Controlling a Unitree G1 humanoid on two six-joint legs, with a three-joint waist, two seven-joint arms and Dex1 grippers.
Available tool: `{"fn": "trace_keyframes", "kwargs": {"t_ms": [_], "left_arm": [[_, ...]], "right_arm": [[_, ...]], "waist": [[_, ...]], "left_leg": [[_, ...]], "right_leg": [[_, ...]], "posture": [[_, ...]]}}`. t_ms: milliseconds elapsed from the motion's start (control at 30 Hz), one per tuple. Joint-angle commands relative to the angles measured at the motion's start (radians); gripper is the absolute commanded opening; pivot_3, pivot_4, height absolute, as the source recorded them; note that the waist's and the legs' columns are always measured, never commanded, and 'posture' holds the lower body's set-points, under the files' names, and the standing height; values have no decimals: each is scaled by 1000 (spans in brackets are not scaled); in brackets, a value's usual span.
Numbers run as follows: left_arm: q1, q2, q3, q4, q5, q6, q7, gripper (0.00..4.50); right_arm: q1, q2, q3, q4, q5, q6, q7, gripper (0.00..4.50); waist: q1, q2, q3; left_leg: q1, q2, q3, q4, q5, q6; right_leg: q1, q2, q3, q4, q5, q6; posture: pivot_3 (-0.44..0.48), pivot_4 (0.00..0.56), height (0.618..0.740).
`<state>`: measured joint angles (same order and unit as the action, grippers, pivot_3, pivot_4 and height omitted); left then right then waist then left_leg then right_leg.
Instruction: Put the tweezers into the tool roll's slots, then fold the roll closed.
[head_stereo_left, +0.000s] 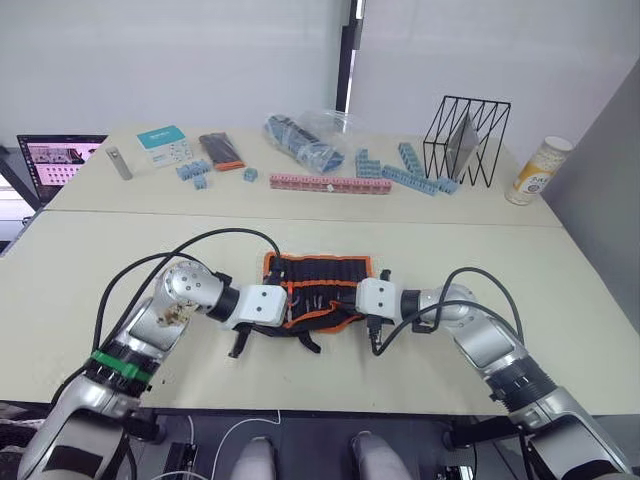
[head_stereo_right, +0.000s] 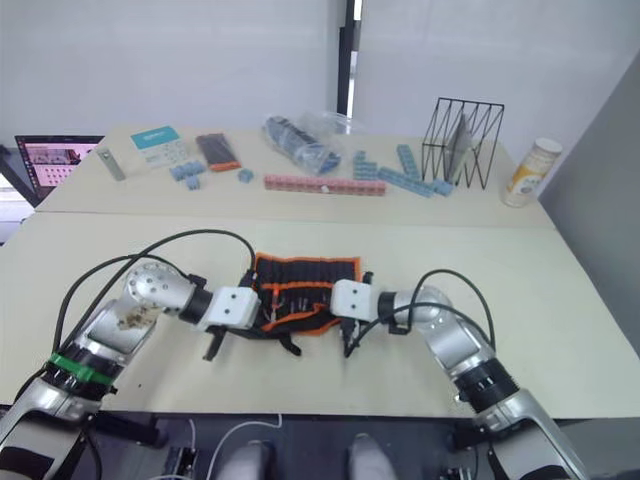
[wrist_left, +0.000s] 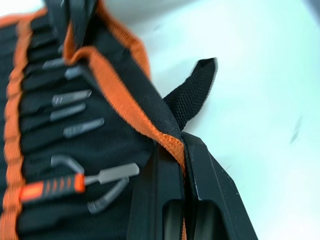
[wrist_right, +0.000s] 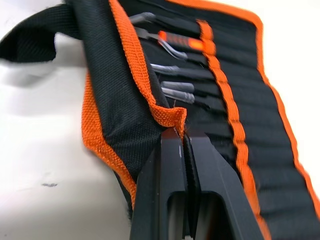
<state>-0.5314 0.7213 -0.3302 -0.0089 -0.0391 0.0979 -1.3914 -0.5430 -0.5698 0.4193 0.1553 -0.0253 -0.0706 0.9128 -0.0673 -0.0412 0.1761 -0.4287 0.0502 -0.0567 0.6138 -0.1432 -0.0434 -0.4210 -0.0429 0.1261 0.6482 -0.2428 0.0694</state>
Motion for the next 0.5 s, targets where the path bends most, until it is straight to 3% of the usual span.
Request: {"fn": "trace_keyframes", "kwargs": {"t_ms": [33, 233, 500], "left_arm": [[24, 58, 16, -25, 18, 2, 3, 13], [-5, 87, 29, 129, 81, -130, 87, 13], [-56, 58, 54, 201, 29, -97, 133, 13]], "right_arm": [[62, -114, -101, -14, 49, 91, 71, 0], [179, -155, -153, -136, 176, 205, 116, 0], [143, -127, -188, -151, 210, 334, 39, 0]], "waist": [[4, 0, 0], [3, 0, 0], [0, 0, 0]], "left_leg": [[0, 0, 0, 0, 0, 0], [2, 0, 0, 0, 0, 0], [3, 0, 1, 0, 1, 1]], "right_leg": [[0, 0, 0, 0, 0, 0], [1, 0, 0, 0, 0, -1], [1, 0, 1, 0, -2, -7]], "posture": [[0, 150, 740], [0, 150, 740], [0, 150, 740]]}}
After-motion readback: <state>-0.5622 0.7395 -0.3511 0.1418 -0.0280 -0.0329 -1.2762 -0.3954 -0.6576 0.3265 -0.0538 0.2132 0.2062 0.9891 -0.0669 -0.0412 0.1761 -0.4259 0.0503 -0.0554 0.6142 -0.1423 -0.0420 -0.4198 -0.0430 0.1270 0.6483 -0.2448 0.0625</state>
